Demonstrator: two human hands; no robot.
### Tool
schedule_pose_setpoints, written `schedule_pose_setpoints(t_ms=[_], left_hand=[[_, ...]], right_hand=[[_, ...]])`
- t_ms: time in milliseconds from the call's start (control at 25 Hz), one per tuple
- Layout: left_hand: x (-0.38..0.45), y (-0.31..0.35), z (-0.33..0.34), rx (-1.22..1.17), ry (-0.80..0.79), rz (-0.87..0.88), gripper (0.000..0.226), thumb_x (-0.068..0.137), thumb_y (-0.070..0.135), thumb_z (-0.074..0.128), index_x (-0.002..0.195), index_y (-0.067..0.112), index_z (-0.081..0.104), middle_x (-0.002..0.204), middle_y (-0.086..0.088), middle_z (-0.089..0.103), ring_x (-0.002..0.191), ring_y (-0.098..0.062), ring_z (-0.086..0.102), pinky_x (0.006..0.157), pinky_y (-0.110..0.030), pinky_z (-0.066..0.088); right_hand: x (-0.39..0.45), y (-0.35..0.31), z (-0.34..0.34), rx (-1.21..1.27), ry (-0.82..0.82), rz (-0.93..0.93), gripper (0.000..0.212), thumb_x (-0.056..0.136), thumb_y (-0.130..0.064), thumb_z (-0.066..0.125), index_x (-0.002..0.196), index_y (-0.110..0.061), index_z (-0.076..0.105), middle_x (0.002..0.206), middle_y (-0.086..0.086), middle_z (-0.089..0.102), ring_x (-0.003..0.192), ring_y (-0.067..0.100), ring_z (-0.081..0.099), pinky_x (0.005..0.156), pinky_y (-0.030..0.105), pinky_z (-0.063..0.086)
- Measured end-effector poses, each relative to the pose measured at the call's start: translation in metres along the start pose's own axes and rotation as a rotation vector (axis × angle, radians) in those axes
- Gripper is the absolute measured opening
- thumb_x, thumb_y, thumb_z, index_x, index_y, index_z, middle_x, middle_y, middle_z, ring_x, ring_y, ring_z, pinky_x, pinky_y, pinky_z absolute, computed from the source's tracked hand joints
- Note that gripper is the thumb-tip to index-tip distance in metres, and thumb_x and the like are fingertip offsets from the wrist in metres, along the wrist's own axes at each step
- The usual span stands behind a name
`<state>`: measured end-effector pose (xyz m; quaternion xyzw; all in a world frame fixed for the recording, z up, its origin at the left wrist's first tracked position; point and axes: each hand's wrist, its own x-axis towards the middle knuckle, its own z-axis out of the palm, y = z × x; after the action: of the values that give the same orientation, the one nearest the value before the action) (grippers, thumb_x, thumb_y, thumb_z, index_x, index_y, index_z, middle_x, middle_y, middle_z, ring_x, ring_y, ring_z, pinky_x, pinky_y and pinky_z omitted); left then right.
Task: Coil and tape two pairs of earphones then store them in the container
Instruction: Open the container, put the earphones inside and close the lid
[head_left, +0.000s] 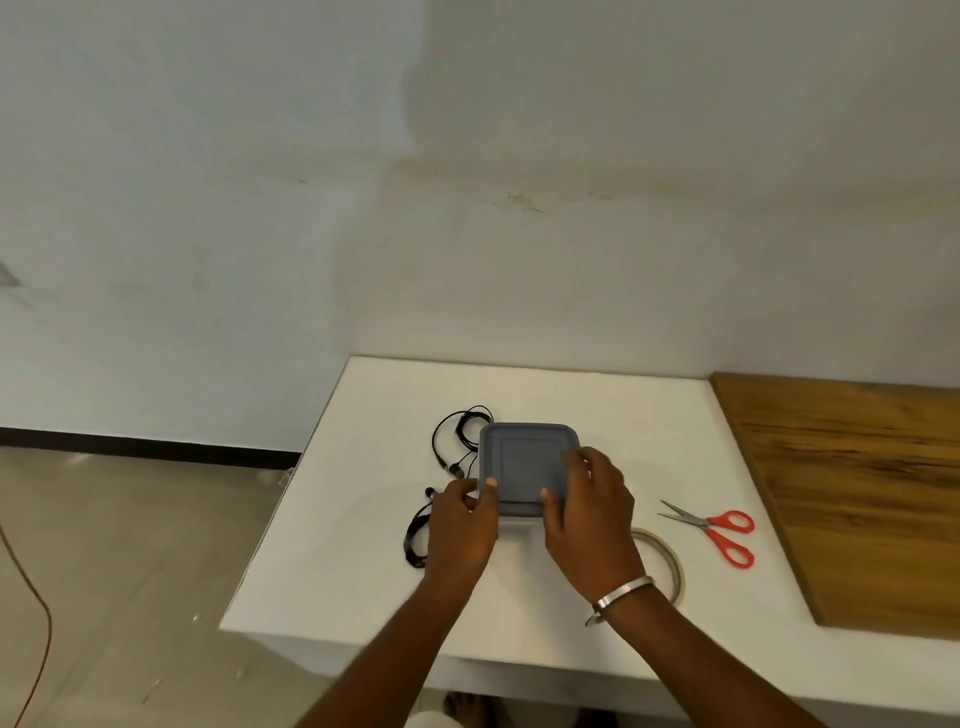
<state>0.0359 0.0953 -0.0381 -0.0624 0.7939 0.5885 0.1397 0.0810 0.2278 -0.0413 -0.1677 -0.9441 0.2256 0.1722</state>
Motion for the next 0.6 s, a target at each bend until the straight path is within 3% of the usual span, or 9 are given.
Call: schedule_pose_setpoints(t_ms=[160, 320, 440, 600], left_hand=[[0.000, 0.000, -0.002, 0.047, 0.023, 0.061, 0.027, 0.102, 0.023, 0.038, 0.097, 0.009, 0.060, 0.089, -0.012, 0.067, 0.080, -0.025, 0.066, 0.076, -0.041, 0.058], [-0.004, 0.001, -0.006, 0.014, -0.038, 0.051, 0.021, 0.102, 0.009, 0.038, 0.103, 0.017, 0.057, 0.086, -0.001, 0.064, 0.075, -0.021, 0.065, 0.066, -0.024, 0.054], [-0.002, -0.005, -0.007, -0.035, -0.060, 0.002, 0.026, 0.097, 0.001, 0.046, 0.117, 0.013, 0.057, 0.084, 0.005, 0.060, 0.084, -0.026, 0.067, 0.075, -0.027, 0.056], [0.001, -0.004, -0.008, -0.020, -0.056, 0.012, 0.025, 0.096, -0.002, 0.046, 0.116, 0.009, 0.057, 0.077, 0.002, 0.058, 0.074, -0.018, 0.061, 0.071, -0.022, 0.053]], right_hand=[[-0.005, -0.012, 0.005, -0.073, -0.164, -0.401, 0.029, 0.079, -0.031, 0.071, 0.106, -0.020, 0.064, 0.106, 0.001, 0.061, 0.099, 0.020, 0.060, 0.089, 0.035, 0.046], [-0.002, -0.012, 0.011, -0.138, -0.166, -0.396, 0.030, 0.071, -0.022, 0.080, 0.098, -0.017, 0.066, 0.098, 0.004, 0.064, 0.089, 0.023, 0.064, 0.078, 0.036, 0.051], [0.006, -0.010, 0.011, -0.137, -0.144, -0.396, 0.030, 0.073, -0.022, 0.078, 0.099, -0.015, 0.066, 0.100, 0.005, 0.065, 0.091, 0.025, 0.063, 0.078, 0.037, 0.051], [0.011, -0.010, 0.013, -0.251, -0.165, -0.470, 0.044, 0.051, -0.025, 0.092, 0.088, -0.018, 0.068, 0.086, 0.002, 0.066, 0.075, 0.020, 0.066, 0.062, 0.031, 0.054]])
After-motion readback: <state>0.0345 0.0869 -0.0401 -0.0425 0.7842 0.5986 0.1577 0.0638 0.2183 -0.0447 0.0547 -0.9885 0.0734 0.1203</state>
